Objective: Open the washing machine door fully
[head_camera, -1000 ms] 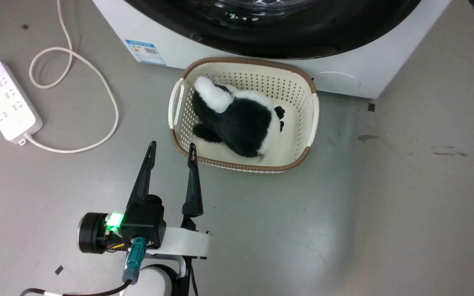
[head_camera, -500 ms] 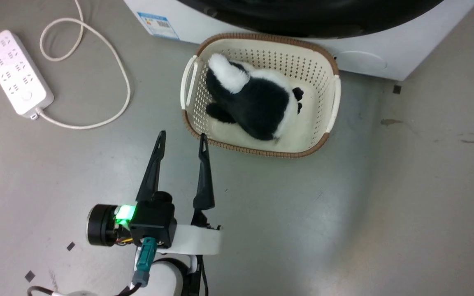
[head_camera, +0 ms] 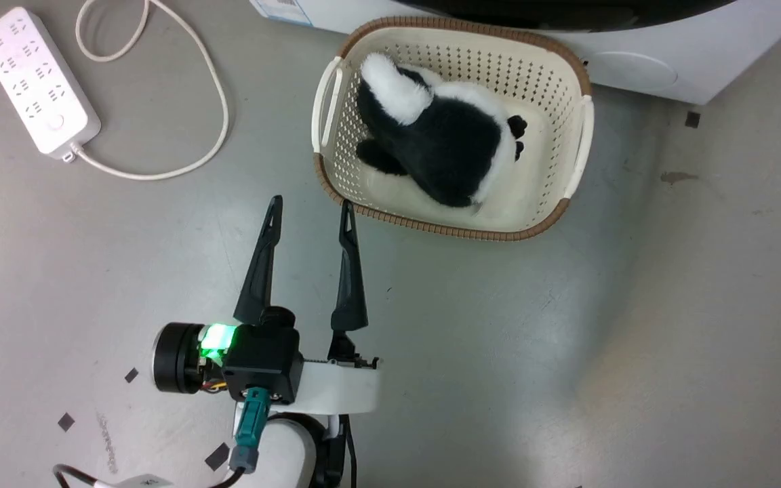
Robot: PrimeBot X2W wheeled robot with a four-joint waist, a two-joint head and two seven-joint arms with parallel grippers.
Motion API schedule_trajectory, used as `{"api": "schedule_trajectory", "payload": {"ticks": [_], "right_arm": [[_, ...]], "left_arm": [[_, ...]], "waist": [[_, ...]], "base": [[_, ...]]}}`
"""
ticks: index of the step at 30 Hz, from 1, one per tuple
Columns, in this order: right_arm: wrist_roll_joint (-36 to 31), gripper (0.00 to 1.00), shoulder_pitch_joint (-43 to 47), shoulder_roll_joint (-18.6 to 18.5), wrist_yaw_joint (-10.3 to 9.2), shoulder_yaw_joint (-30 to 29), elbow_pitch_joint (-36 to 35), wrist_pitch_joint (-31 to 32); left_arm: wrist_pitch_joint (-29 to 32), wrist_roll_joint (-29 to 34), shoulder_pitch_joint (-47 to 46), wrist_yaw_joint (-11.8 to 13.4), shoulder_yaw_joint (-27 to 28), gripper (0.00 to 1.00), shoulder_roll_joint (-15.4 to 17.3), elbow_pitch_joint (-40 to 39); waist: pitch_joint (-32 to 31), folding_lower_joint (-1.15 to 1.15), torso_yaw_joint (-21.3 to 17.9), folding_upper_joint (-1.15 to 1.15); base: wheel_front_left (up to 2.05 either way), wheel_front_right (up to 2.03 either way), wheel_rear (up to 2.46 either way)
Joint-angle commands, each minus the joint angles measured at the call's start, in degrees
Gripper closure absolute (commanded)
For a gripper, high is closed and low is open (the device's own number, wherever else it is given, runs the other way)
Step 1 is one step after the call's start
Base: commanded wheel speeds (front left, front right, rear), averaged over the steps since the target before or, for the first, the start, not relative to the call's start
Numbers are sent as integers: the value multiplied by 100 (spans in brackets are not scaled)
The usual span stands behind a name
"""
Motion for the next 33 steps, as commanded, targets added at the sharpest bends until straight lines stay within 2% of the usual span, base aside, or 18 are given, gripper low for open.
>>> {"api": "schedule_trajectory", "payload": {"ticks": [1, 5, 11, 22, 33], "right_arm": [[209, 100, -234, -89, 5, 41, 166, 114], [511, 100, -262, -95, 6, 113, 367, 374], [547, 100, 455, 82, 6, 124, 135, 448], [573, 100, 1736, 497, 6, 188, -405, 424], [621, 100, 2836, 1076, 6, 420, -757, 539]], "left_arm": [[-72, -18, -117, 58, -62, 0, 8, -29], [-120, -45, -165, 127, -109, 0, 8, -28], [-123, -57, -74, 66, -2, 0, 8, 49], [-123, -55, 177, -153, 282, 0, 8, 163], [-123, -94, 566, -399, 520, 0, 8, 277]], "waist": [[30, 0, 19, 0], [7, 0, 31, 0], [-381, 0, -89, 0], [-1103, 0, -298, 0], [-1834, 0, -242, 0]], "base": [[0, 0, 0], [0, 0, 0], [0, 0, 0], [0, 0, 0], [0, 0, 0]]}}
